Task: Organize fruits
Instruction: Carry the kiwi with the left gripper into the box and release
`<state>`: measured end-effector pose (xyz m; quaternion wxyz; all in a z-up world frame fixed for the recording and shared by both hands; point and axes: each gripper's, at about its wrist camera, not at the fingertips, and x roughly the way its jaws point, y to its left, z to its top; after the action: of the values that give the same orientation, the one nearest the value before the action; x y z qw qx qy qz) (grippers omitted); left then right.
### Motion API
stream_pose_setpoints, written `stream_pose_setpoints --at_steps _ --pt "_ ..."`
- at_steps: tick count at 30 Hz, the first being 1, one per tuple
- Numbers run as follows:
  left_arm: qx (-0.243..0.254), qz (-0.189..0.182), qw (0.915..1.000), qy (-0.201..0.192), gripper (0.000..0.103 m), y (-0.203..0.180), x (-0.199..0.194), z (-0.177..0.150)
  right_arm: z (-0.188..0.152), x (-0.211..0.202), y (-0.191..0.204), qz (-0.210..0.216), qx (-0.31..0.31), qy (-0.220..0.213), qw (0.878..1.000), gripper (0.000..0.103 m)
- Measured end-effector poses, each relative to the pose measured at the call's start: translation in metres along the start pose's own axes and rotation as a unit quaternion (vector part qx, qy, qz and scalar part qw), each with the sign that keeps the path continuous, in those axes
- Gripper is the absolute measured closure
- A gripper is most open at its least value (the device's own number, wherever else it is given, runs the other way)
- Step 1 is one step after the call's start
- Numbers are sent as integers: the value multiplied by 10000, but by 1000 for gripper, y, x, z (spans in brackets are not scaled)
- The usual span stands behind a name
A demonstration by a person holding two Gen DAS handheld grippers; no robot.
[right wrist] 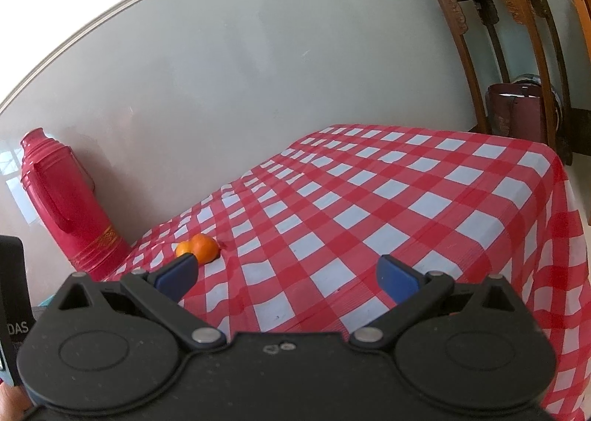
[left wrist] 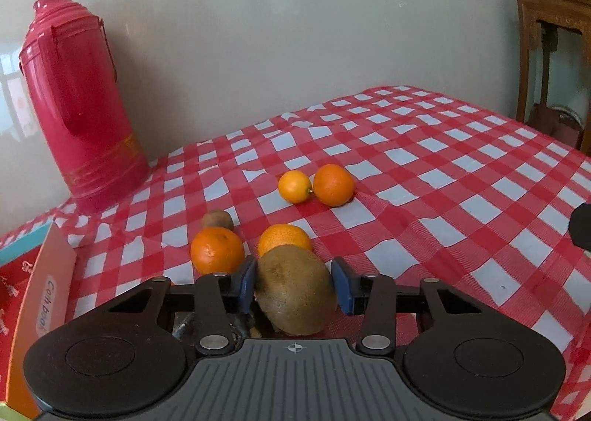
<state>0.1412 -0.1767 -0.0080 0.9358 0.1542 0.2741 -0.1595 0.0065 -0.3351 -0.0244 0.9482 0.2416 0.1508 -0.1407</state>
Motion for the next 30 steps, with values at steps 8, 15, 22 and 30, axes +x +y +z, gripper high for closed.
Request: stream_pose_setpoints --at_steps 8,15,22,30 --pt "55 77 9995 -304 60 -1 -13 5 0 1 1 7 -33 39 10000 5" --pt "-135 567 9959 -695 60 31 -37 11 -2 4 5 17 -94 93 9999 5" --pt "-501 1472 9855 -686 60 107 -55 -1 -9 10 21 142 -262 215 9993 5" --pt "-1168 2468 9619 -140 60 202 -54 -42 -19 15 43 264 -527 323 9977 5"
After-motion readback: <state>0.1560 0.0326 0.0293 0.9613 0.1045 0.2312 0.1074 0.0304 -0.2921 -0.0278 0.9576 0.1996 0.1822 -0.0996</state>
